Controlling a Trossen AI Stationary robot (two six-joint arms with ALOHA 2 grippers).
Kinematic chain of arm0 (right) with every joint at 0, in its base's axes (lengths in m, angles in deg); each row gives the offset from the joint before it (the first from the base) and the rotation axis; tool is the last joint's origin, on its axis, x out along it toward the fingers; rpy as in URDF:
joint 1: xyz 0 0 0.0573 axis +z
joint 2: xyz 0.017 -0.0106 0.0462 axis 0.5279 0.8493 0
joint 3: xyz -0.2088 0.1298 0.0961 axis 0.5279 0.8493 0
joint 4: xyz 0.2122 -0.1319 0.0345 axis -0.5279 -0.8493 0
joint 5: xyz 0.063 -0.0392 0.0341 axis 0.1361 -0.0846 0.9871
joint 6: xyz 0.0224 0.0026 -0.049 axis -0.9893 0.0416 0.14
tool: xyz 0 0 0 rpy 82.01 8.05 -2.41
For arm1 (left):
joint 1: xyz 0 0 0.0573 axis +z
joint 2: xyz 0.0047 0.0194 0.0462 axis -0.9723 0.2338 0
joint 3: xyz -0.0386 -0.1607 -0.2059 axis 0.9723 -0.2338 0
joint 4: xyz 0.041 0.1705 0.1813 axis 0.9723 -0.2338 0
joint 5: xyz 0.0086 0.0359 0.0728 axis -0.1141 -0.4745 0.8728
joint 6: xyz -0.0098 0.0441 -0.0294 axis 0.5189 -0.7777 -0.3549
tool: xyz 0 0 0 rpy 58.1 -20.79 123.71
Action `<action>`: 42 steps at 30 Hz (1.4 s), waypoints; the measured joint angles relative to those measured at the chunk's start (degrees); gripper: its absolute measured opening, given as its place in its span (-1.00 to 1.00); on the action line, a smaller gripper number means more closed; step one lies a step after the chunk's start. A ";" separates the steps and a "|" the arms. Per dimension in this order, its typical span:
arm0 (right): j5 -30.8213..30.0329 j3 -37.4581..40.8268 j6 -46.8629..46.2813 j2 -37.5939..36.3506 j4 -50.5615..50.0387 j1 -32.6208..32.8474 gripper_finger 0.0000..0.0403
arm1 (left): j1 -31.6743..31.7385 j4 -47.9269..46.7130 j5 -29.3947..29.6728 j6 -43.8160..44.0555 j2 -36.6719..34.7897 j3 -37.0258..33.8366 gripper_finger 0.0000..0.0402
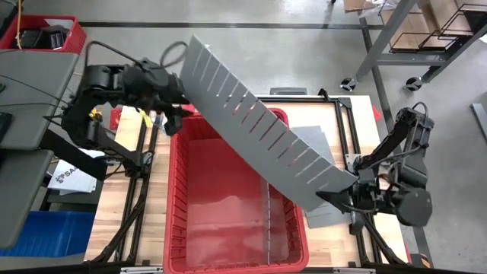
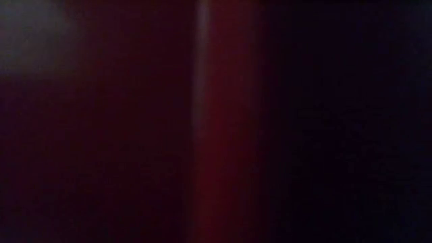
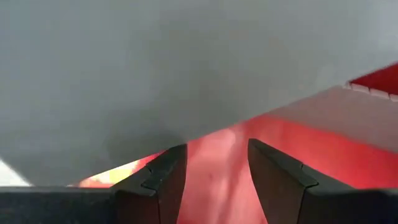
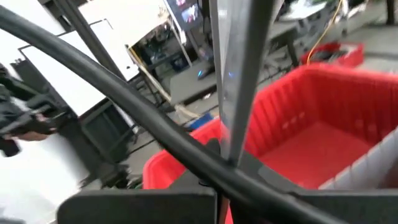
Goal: Sort blocks
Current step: Assemble the bin divider into the red bin
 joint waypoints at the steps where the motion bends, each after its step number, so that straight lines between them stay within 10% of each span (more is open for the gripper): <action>1: 0.17 0.00 -2.71 0.00 -1.78 0.59 -1.00 | -0.16 0.03 -0.63 0.32 -0.53 -2.16 -0.16; 18: 13.61 0.00 -29.61 1.56 -18.98 4.37 -1.00 | -7.00 24.97 -9.05 20.28 -19.62 -52.34 -0.16; 29: 16.39 -0.02 -30.89 0.94 -24.78 4.17 -1.00 | -13.03 22.75 -37.35 28.59 -21.35 -56.01 -0.16; 42: 17.20 -0.02 -31.11 0.94 -24.72 4.17 -1.00 | -19.29 23.69 -40.81 4.67 -2.81 -56.06 0.01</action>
